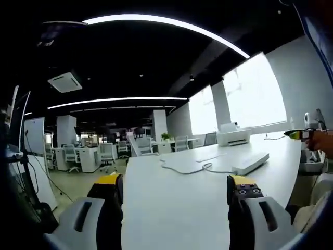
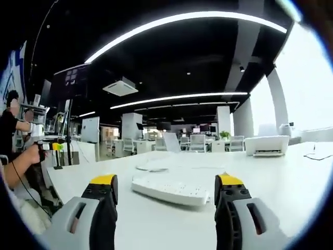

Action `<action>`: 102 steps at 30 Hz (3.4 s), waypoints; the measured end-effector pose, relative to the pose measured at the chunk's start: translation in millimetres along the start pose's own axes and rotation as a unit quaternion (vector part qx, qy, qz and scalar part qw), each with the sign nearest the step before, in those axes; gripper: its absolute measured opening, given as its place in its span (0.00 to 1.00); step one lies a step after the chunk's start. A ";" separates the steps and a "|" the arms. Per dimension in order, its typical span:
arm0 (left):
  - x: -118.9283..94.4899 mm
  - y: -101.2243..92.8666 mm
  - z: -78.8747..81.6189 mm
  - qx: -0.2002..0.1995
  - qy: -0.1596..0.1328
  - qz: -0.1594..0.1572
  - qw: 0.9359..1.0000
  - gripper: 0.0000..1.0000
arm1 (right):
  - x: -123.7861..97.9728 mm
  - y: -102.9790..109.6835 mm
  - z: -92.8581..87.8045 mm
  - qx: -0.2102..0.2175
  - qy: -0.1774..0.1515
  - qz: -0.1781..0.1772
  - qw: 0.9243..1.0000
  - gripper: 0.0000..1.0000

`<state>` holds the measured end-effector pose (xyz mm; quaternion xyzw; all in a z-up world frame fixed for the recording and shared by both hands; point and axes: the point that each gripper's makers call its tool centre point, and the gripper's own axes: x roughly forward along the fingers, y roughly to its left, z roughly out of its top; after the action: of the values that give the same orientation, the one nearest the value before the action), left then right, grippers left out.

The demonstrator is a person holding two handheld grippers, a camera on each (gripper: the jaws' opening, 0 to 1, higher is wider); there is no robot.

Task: Pick up the power strip scattered on the table, fix it on the side mounting bracket of the table, and press the switch

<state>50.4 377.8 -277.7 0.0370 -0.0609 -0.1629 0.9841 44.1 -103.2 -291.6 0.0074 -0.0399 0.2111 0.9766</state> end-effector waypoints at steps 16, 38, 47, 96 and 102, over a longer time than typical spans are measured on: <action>-3.9 -3.1 -13.4 -0.009 0.015 -0.013 1.000 0.86 | 8.9 -14.1 -1.4 0.020 0.009 0.043 0.999 0.72; -10.1 -18.8 -10.8 -0.040 0.015 -0.088 0.995 0.86 | 28.8 -31.8 3.0 0.001 0.046 0.134 0.990 0.72; -10.1 -26.4 -20.8 -0.028 0.035 -0.101 0.994 0.86 | 44.0 -35.2 -4.1 0.003 0.073 0.182 0.981 0.73; 14.3 -68.6 -28.4 0.004 0.080 -0.159 0.984 0.86 | 90.7 -90.2 -77.2 -0.069 0.221 0.213 0.949 0.75; 20.6 -76.5 -31.3 0.014 0.092 -0.174 0.980 0.86 | 98.4 -93.5 -81.3 -0.097 0.249 0.221 0.938 0.75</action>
<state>49.7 300.5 -313.6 0.0760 0.0348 -0.3262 0.9416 178.1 -145.3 -364.5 -0.1495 0.1836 0.4114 0.8802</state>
